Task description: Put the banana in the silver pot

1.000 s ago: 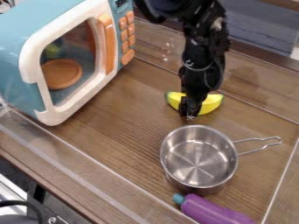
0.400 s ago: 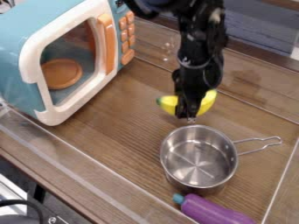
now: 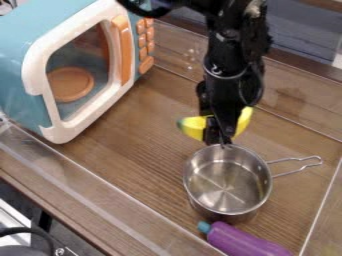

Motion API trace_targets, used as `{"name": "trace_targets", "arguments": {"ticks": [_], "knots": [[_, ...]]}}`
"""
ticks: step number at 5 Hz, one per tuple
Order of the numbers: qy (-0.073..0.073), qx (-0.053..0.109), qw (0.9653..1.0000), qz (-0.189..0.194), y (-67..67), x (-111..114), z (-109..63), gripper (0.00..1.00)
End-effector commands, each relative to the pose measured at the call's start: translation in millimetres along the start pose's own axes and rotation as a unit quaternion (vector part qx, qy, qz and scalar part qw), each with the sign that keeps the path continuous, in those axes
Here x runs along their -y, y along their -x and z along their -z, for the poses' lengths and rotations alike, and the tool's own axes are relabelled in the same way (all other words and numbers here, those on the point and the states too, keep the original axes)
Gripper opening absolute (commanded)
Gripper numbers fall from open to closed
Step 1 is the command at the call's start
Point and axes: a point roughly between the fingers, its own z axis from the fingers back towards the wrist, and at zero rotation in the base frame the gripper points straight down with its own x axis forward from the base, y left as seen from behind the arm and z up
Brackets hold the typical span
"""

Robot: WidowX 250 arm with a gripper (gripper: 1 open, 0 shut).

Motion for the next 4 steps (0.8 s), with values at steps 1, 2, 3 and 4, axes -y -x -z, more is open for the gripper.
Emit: {"name": "trace_targets", "arguments": {"ticks": [1,2,3,4], "knots": [[-0.004,0.02,0.9996,-0.021,-2.6,11.9,-17.3,0.0],[0.002,0.021,0.9986,-0.048,-3.0,21.1,-18.8,0.0],[0.008,0.019,0.9971,-0.073,-3.5,27.9,-17.5,0.0],[0.015,0.016,0.9956,-0.091,-4.3,31.6,-15.2,0.0]]}}
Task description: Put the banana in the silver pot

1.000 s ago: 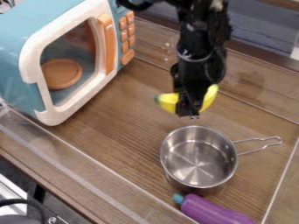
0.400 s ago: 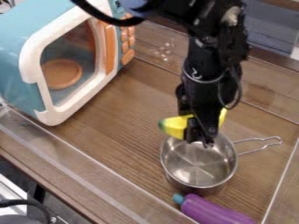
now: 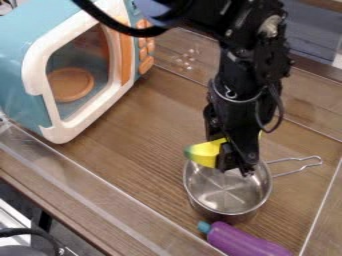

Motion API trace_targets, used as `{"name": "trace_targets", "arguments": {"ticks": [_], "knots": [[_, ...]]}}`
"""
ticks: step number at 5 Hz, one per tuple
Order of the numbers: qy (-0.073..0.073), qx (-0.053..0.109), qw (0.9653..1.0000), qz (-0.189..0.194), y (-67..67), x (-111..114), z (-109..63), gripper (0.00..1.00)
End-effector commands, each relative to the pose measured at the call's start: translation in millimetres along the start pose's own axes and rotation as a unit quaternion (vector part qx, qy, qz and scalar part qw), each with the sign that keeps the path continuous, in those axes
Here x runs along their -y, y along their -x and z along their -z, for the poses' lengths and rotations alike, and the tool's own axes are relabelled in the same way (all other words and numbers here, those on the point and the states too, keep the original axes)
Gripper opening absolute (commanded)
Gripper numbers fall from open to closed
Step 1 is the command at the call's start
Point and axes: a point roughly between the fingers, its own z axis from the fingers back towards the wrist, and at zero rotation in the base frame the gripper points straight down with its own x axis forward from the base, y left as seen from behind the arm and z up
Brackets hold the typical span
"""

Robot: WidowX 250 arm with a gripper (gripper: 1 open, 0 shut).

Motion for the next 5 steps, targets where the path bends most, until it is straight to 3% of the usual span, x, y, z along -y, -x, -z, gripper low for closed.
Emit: {"name": "trace_targets", "arguments": {"ticks": [1,3,5], "knots": [[0.003,0.015,0.9998,-0.016,-3.4,3.4,-8.4,0.0],[0.025,0.005,0.9994,-0.023,-2.9,11.3,-7.0,0.0],[0.048,-0.007,0.9988,0.002,-3.2,17.9,-9.4,0.0]]}}
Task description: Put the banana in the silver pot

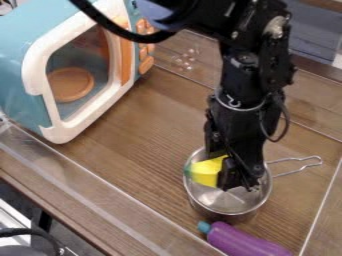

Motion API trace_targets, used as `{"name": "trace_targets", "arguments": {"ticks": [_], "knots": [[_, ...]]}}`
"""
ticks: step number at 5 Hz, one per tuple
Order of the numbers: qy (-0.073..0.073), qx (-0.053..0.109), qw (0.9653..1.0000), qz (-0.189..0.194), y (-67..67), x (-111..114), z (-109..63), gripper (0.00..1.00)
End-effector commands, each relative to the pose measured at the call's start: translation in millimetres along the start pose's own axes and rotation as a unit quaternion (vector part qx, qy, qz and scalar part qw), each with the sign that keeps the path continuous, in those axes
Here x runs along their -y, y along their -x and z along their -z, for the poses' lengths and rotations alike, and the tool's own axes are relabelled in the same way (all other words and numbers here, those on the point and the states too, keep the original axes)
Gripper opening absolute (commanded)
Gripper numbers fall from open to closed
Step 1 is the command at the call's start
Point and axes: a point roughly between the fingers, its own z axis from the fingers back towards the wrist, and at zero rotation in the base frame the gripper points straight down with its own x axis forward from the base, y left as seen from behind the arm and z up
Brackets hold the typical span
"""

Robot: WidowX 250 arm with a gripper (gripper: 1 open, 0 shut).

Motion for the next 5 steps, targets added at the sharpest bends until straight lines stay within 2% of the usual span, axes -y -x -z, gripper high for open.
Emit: {"name": "trace_targets", "arguments": {"ticks": [1,3,5], "knots": [[0.0,0.015,0.9997,0.02,-10.3,0.9,-11.1,0.0],[0.003,0.009,0.9997,0.022,-10.2,4.7,-15.0,0.0],[-0.001,0.009,0.9998,0.02,-8.6,6.0,-16.1,0.0]]}}
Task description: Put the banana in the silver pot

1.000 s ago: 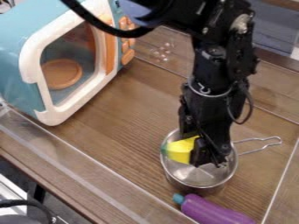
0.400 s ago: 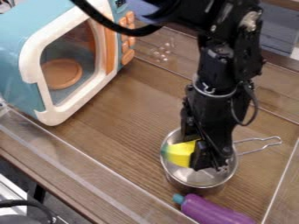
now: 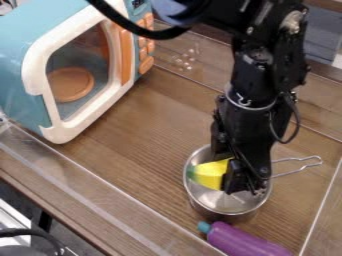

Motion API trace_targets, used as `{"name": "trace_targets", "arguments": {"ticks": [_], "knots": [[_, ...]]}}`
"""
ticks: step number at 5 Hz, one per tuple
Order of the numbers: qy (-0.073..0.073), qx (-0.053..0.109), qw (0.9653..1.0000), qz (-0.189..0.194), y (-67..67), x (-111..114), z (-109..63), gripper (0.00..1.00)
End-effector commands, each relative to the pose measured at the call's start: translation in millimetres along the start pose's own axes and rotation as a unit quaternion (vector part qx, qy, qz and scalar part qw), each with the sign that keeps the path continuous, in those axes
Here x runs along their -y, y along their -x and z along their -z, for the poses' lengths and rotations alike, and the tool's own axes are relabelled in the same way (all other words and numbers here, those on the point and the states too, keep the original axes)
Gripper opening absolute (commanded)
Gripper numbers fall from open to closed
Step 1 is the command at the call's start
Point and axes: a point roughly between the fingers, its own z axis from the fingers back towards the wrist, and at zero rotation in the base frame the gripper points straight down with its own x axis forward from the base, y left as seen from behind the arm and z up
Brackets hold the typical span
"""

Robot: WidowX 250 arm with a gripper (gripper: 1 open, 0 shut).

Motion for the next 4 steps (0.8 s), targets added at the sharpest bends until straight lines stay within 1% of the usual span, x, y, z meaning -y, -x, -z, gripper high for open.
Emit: {"name": "trace_targets", "arguments": {"ticks": [1,2,3,4], "knots": [[-0.01,0.029,0.9995,-0.007,-6.9,-4.0,-14.2,1.0],[-0.015,0.038,0.9989,-0.021,-4.2,-9.6,-24.5,1.0],[-0.026,0.047,0.9977,-0.04,0.1,-19.3,-36.9,1.0],[-0.047,0.062,0.9937,-0.081,11.6,-42.1,-67.0,1.0]]}}
